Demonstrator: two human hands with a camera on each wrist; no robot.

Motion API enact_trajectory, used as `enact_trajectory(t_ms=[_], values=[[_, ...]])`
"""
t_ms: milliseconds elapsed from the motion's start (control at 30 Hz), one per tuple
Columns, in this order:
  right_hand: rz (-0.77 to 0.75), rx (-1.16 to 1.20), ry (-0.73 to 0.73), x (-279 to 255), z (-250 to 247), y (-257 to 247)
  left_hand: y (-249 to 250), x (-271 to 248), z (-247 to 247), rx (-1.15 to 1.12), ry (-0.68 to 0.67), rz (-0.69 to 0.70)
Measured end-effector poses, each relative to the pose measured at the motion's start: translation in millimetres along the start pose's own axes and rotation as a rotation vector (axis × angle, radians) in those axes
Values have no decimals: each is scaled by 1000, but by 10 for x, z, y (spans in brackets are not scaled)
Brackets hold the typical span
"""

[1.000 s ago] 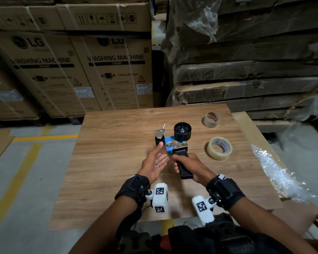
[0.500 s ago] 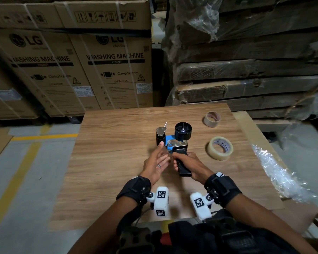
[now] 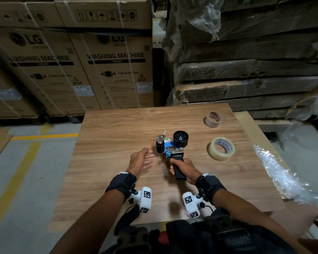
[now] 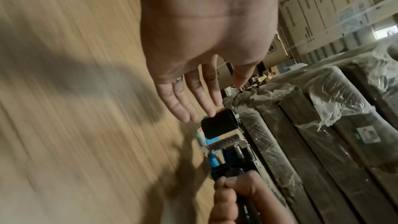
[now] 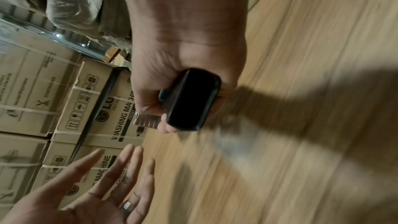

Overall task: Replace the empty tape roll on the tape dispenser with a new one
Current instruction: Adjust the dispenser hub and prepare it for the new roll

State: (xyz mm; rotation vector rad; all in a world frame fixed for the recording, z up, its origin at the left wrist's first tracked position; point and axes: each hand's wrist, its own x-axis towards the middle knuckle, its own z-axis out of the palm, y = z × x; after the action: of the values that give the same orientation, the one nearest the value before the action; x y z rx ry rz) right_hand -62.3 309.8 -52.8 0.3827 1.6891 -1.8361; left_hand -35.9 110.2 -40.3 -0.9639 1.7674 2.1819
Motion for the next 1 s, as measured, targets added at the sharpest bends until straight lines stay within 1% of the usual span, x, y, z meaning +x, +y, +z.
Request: enact_trajectory(t_ms=[200,333,500,633,733,800,900,1000], values=[[18,-6,16,82,12,120,-85,114,-101,112,1,-19],[37,-55,16,129,-31,217,-93,167,-145,128,-6,-36],[47,-44,5,122,-51,313,-90,199,-124,132,-17,-34],[76,-18,-34,105,-50,386,-72,232,-37,108,-64,-30],[70,-29,-97,91,-122,393,-20,228,84,96,-104,-1],[60,-162,-108,115,-232,359,20,211,183,92,-131,7],[15,-433,-55,186,-479,251,73,183,340,84,-160,11],[-64,-433,53,229,-814,41,110,164,480,80,-173,10]])
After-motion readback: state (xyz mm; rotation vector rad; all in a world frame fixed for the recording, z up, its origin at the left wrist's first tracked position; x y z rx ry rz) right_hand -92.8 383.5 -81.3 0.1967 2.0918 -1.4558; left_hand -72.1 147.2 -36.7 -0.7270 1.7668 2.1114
